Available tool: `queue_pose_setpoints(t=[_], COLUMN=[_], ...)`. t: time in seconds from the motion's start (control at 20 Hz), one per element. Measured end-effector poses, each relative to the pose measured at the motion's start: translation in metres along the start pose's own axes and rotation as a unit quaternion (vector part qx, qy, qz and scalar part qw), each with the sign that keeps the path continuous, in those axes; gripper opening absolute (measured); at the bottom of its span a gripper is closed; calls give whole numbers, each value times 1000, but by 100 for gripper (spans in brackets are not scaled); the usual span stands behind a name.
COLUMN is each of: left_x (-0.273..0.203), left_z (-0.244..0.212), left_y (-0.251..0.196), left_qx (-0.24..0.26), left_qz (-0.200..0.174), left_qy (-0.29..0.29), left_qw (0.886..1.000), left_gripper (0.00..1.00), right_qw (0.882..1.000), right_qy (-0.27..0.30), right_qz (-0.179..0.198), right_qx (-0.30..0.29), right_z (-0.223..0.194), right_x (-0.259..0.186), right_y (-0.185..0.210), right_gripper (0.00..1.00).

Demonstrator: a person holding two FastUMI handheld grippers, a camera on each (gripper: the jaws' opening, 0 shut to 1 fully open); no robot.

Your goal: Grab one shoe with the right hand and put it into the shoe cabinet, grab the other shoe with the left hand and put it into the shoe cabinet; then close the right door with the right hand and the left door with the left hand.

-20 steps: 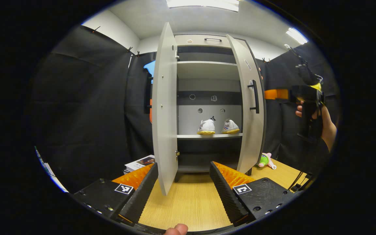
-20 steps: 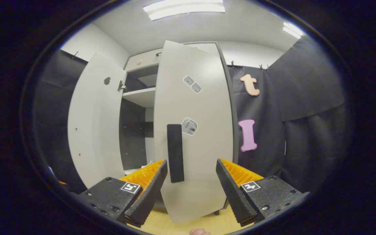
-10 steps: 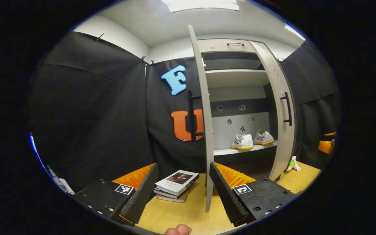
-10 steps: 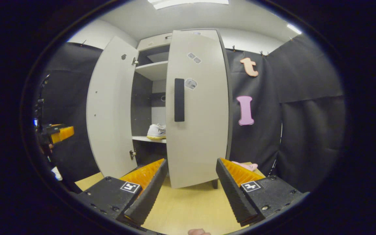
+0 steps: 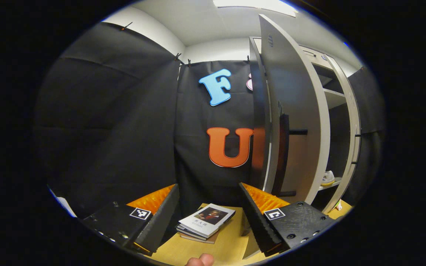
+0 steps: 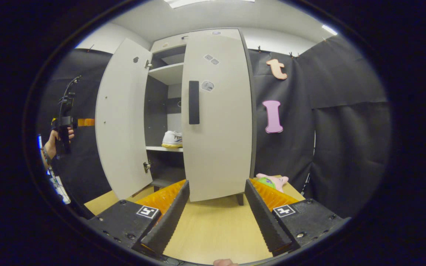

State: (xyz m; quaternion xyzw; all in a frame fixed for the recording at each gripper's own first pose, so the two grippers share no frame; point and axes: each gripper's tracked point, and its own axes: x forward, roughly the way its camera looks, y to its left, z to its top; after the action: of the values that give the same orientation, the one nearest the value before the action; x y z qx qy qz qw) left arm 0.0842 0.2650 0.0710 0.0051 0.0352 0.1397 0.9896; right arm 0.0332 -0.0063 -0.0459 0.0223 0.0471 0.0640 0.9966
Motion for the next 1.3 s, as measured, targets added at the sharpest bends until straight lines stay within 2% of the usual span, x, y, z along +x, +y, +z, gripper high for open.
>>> queue_pose_setpoints(t=[0.1,0.15,0.2,0.25,0.45,0.5,0.55,0.6,0.65,0.7,0.75,0.95,1.3], left_x=[6,5,2,6,6,4,4,4,1,0,-3,-7,-10], left_z=[8,10,15,15,8,8,9,10,11,13,12,10,22], left_y=[-11,-18,-18,-18,-28,-28,-27,-28,-32,-40,-48,-77,-119], left_qx=[8,14,26,32,-10,-11,-6,0,6,7,3,-8,-20], left_qz=[-18,-25,-20,-22,-46,-44,-39,-34,-33,-41,-49,-81,-107], left_qy=[-5,-10,-17,-19,4,2,-4,-9,-13,-14,-12,-13,-32], left_qw=[1000,1000,999,999,999,999,999,999,999,999,999,997,994], left_gripper=[95,95,95,93,92,82,93,94,94,94,94,93,93], right_qw=[1000,1000,1000,1000,1000,1000,1000,1000,1000,1000,1000,1000,1000], right_qy=[-2,-4,-5,-6,-9,-11,-15,-17,-18,-19,-20,-20,-19], right_qz=[-4,-6,-7,-6,-2,0,1,3,3,4,3,-1,-18], right_qx=[0,1,2,4,0,-2,-4,-6,-8,-10,-11,-6,-2], right_z=[2,4,5,6,9,10,13,14,16,16,17,19,18], right_x=[0,1,2,3,7,7,8,8,8,8,9,10,8], right_y=[-3,-4,-4,-4,2,4,6,7,8,8,7,3,-11], right_gripper=[98,93,98,98,98,98,98,98,93,93,98,98,98])
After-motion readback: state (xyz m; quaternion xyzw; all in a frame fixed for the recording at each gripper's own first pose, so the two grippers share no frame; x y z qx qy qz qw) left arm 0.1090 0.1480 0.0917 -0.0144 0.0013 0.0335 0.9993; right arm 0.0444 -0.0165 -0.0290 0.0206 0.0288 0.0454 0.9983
